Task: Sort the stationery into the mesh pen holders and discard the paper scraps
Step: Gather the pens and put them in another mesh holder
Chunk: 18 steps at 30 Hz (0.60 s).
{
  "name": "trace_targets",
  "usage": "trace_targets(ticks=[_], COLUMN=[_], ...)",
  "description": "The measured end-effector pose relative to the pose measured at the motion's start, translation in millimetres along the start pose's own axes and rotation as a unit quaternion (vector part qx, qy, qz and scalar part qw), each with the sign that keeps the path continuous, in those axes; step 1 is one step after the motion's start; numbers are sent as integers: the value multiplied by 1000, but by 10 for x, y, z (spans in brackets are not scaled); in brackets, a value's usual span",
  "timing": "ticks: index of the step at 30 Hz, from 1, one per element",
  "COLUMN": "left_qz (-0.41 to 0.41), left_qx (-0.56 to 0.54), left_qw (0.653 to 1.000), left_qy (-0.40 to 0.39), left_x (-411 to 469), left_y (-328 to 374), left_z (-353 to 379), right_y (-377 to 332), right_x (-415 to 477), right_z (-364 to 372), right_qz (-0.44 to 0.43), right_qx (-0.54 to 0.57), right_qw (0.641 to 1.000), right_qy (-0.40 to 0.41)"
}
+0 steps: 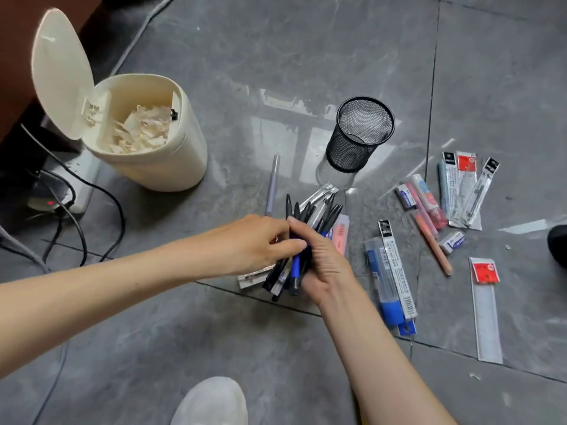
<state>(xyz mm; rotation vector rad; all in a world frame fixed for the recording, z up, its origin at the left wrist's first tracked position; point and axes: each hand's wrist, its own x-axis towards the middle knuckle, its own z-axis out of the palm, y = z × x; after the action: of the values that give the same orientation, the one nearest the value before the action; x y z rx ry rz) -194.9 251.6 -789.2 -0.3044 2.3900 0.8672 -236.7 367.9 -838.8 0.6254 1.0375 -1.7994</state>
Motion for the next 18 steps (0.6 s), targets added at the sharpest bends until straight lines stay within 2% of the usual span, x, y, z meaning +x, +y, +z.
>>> trace_targets(ticks=[3,6,9,15,18], left_qz=[-7,-61,-103,-98,-75], left_qx=[-65,-28,11,67,35], left_qw=[996,990,982,972,975], left_qy=[61,127,159,201,206], left_x=[179,486,739,985,917], left_y=[-74,-281,-419,-447,-400], left_z=[-49,-103,-102,17,9], right_y=[-60,-95,-105,-121,-121], right_x=[-1,-11,-12,-10,16], right_z=[-104,-192,-262,-295,-278], right_qz=[-7,-24,-25,-40,-79], right_qx=[10,-2,-14,-30,-61], right_qw=[1000,998,997,992,982], right_qy=[20,50,74,116,162])
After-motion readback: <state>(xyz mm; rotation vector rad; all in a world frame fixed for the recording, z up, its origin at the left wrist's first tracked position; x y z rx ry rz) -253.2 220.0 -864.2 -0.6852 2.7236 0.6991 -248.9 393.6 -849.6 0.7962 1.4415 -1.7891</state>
